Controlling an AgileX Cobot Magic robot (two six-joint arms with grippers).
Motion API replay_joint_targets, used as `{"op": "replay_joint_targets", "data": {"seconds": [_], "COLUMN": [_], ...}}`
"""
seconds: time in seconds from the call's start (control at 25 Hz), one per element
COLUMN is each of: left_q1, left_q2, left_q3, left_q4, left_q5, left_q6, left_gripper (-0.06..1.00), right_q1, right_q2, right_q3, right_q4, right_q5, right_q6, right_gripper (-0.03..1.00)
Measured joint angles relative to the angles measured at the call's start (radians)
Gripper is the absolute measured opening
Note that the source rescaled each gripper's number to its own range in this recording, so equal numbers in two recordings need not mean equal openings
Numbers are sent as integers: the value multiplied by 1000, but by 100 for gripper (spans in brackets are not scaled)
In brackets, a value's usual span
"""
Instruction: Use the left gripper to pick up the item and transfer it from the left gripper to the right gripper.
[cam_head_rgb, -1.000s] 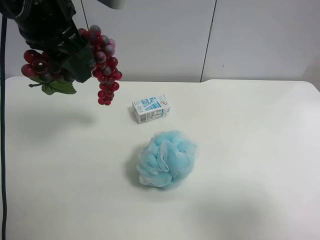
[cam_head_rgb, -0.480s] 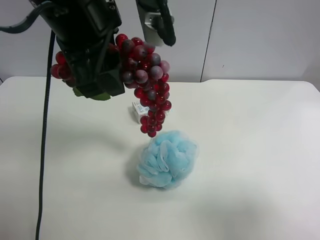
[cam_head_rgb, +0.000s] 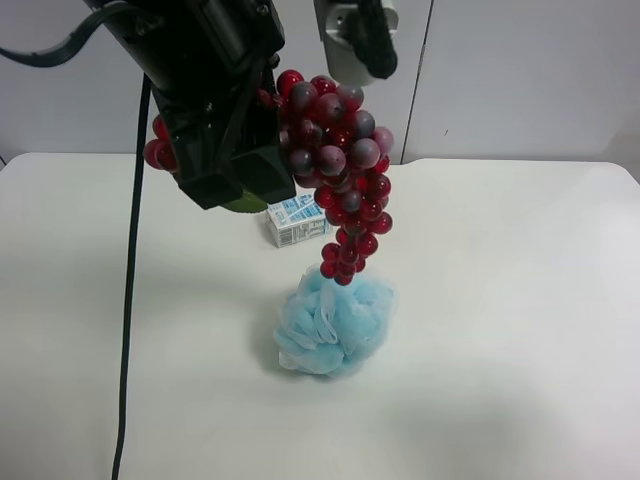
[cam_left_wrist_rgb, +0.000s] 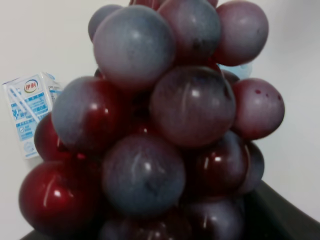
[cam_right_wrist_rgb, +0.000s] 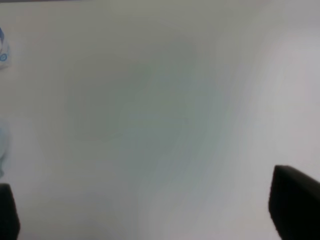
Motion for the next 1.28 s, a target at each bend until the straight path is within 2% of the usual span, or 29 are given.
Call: {"op": "replay_joint_targets", "data": {"seconds": [0.6,0.76,0.84,1.0,1.12,1.28], "left_q1": [0,0,0,0,0,0], "left_q2": [0,0,0,0,0,0], "left_q3": [0,0,0,0,0,0], "left_q4": [0,-1,-1,-2,-2,-2], "left_q5": [0,0,0,0,0,0], "left_q6": [9,9,9,9,9,10], "left_gripper": [2,2,2,2,2,2], "right_q1": [0,0,0,19,71,196], "right_q2": [0,88,181,387,522,688], "right_q3": [0,-36,-83,-186,-240,-272], "right_q4": [3,88,139,220,288,356], "right_q5": [-1,-9,-35,-106,-148,-238], "right_q6": [0,-4,-47,-218,-357,-521], "right_gripper": [100,100,100,100,100,100]}}
